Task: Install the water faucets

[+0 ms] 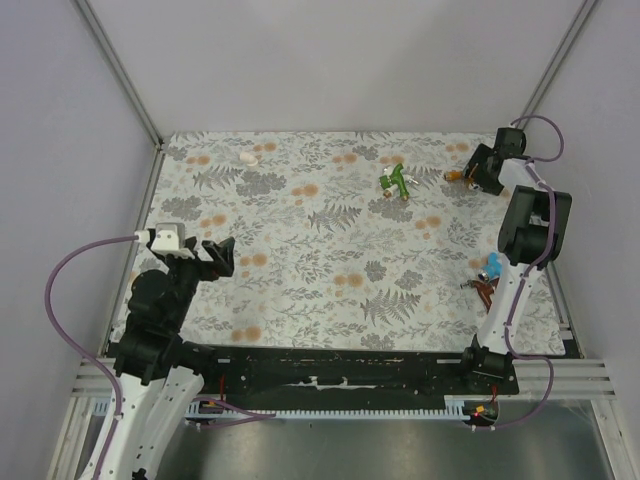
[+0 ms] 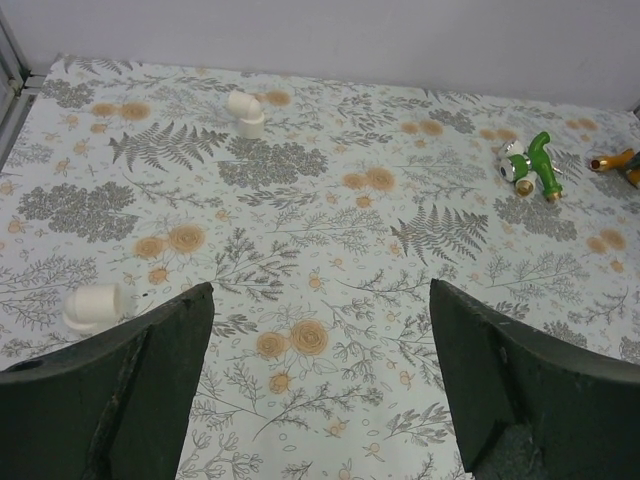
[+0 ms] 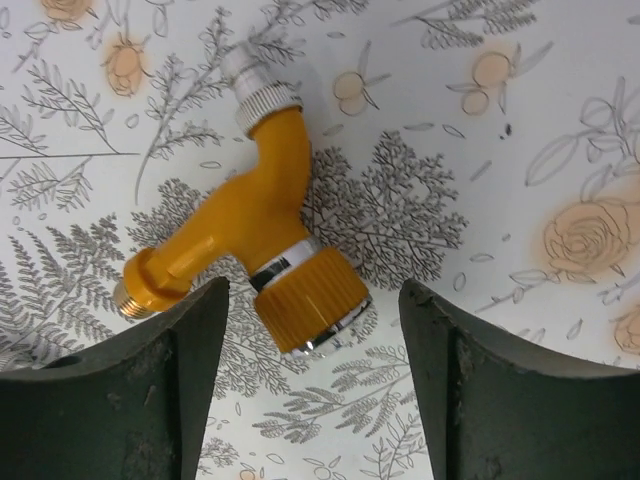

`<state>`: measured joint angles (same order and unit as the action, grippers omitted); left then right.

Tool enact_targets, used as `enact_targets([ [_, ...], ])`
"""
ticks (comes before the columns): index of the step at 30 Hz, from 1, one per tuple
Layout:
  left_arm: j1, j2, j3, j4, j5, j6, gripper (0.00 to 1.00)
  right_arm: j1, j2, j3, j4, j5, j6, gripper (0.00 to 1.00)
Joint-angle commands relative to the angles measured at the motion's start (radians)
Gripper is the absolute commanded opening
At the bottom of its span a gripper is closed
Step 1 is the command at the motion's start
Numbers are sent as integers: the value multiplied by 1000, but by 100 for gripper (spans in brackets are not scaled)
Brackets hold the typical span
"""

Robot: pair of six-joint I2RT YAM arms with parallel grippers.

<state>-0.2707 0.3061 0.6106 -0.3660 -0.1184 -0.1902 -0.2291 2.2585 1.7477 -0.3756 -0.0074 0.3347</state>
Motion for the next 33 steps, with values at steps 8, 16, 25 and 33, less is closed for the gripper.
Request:
enact_targets([
  [8,-1,27,17,24,60,52,91,-12,99,115,-74,-132,-40,61],
  [16,-1,16,20,19,91,52,90,-9,-29,-36,-2,-224,4,37],
  [25,-1,86,40,22,180,-70,91,39,-310,-434,153,-296,133,33],
  [33,-1,442,109,-36,386,-302,93,161,-640,-784,271,-296,205,28],
])
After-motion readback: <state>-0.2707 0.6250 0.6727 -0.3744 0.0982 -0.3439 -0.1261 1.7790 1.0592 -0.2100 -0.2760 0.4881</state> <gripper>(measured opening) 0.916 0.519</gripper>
